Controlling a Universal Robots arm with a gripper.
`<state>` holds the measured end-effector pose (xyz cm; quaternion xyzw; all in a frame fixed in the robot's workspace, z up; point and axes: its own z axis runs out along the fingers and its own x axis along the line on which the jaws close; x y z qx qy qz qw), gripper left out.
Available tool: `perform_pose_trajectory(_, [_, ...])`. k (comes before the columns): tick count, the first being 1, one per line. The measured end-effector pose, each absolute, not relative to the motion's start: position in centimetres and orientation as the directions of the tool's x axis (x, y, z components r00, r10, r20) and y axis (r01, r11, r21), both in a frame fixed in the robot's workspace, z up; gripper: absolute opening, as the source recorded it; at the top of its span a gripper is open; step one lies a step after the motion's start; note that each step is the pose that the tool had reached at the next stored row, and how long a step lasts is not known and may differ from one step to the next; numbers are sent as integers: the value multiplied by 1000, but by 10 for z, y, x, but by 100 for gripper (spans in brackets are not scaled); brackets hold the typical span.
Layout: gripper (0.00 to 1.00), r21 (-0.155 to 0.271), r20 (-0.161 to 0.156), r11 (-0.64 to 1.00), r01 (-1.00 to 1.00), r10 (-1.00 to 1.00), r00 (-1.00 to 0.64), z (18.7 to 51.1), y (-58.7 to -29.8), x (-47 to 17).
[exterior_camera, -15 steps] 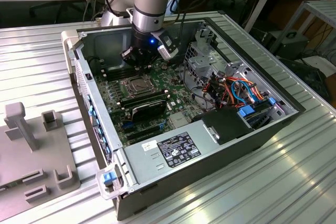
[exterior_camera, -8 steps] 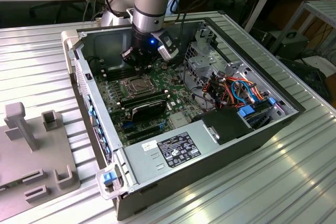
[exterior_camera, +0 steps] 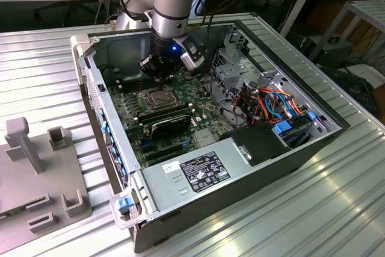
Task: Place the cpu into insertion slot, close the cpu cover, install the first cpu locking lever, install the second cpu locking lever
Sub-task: 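Install the first cpu locking lever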
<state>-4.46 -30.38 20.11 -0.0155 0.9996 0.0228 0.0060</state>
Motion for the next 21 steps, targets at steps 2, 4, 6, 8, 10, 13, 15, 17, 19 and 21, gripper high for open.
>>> perform_pose_trajectory(2, [11, 48, -14, 998, -31, -31, -999, 201, -303, -44])
perform_pose_trajectory(4, [11, 46, -13, 998, -31, -31, -999, 201, -303, -44])
perform_pose_trajectory(6, [11, 46, -13, 998, -31, -31, -999, 201, -303, -44])
perform_pose_trajectory(8, [11, 46, -13, 998, -31, -31, -999, 202, -303, -44])
perform_pose_trajectory(10, [11, 46, -13, 998, -31, -30, -999, 205, -302, -45])
perform_pose_trajectory(13, [11, 46, -13, 998, -31, -31, -999, 211, -302, -44])
perform_pose_trajectory(15, [11, 46, -13, 998, -31, -31, -999, 211, -301, -44])
perform_pose_trajectory(17, [11, 46, -13, 998, -31, -31, -999, 212, -301, -44])
perform_pose_trajectory(19, [11, 46, -13, 998, -31, -31, -999, 212, -301, -44])
perform_pose_trajectory(21, [11, 46, -13, 998, -31, -31, -999, 212, -302, -45])
